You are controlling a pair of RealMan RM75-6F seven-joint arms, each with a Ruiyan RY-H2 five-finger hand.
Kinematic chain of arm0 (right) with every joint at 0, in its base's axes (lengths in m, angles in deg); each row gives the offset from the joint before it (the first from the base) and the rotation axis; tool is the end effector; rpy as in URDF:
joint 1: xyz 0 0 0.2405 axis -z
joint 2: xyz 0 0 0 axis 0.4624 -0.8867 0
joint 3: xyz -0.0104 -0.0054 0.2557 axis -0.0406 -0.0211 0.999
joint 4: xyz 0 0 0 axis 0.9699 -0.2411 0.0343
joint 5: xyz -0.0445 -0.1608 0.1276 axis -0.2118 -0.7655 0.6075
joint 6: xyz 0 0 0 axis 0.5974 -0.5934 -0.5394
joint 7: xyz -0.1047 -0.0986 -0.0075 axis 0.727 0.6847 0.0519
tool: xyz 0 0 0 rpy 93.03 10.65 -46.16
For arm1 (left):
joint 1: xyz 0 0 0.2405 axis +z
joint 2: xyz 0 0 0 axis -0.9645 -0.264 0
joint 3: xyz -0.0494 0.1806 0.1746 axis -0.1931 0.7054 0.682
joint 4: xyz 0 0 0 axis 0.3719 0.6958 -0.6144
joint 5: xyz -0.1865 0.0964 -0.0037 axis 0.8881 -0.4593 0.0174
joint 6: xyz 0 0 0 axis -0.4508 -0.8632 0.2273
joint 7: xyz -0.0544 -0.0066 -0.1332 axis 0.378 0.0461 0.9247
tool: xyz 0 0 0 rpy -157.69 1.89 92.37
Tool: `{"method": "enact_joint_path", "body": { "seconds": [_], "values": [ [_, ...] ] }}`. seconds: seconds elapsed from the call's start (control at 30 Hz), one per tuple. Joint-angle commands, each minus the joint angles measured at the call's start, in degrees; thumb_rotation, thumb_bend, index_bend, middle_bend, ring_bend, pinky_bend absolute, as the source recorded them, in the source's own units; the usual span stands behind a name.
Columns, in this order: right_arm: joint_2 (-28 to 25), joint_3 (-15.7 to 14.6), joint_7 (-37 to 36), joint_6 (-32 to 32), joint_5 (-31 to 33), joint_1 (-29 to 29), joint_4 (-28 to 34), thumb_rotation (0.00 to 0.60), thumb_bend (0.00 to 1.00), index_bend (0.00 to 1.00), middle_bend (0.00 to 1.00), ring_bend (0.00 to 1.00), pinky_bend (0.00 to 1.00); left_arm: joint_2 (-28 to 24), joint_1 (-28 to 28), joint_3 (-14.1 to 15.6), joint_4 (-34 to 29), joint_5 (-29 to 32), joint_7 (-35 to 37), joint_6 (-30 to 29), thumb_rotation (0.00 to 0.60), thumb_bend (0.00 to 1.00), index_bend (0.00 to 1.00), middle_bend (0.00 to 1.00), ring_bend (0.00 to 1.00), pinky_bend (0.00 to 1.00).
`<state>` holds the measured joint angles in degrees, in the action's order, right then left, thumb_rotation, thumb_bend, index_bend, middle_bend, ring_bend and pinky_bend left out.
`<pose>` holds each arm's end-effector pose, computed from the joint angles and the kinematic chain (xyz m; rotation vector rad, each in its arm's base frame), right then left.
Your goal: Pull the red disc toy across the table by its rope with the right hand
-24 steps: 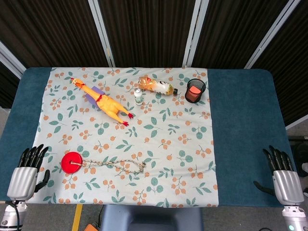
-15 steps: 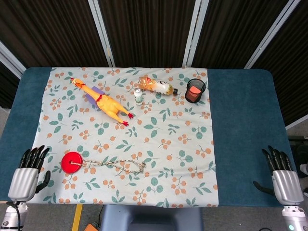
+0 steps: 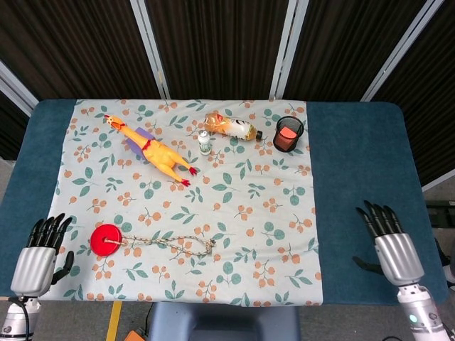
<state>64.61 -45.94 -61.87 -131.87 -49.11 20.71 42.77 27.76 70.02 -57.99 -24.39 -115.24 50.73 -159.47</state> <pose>-0.2784 -0.1868 0.1251 1.5767 -0.8227 0.9539 -0.3043 0.1725 0.1089 -1.4507 -0.7997 -0.9129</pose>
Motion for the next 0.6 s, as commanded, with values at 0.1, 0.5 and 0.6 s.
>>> {"method": "enact_joint_path", "body": {
  "seconds": [0.1,0.5,0.6],
  "values": [
    [-4.61,3.85,11.61,17.15,-0.37,-12.7,13.97,0.6,0.0,0.0,0.0,0.0,0.0,-0.01,0.78,0.41,0.28,0.32,-0.18,-0.49,0.6,0.52,0.0,0.04,0.0,0.03],
    [4.36,9.68,34.07,42.76,30.6,-36.76,19.62,0.6,0.0,0.0,0.0,0.0,0.0,0.16,2.3,-0.08,2.6,2.62,2.01,-1.13,0.6,0.52,0.0,0.04,0.0,0.03],
    [6.93,8.24,40.28,42.95,39.6,-42.61,18.65,0.6,0.0,0.0,0.0,0.0,0.0,0.06,2.41,-0.26,2.97,3.01,2.66,-1.03,0.6,0.52,0.0,0.04,0.0,0.03]
  ]
}}
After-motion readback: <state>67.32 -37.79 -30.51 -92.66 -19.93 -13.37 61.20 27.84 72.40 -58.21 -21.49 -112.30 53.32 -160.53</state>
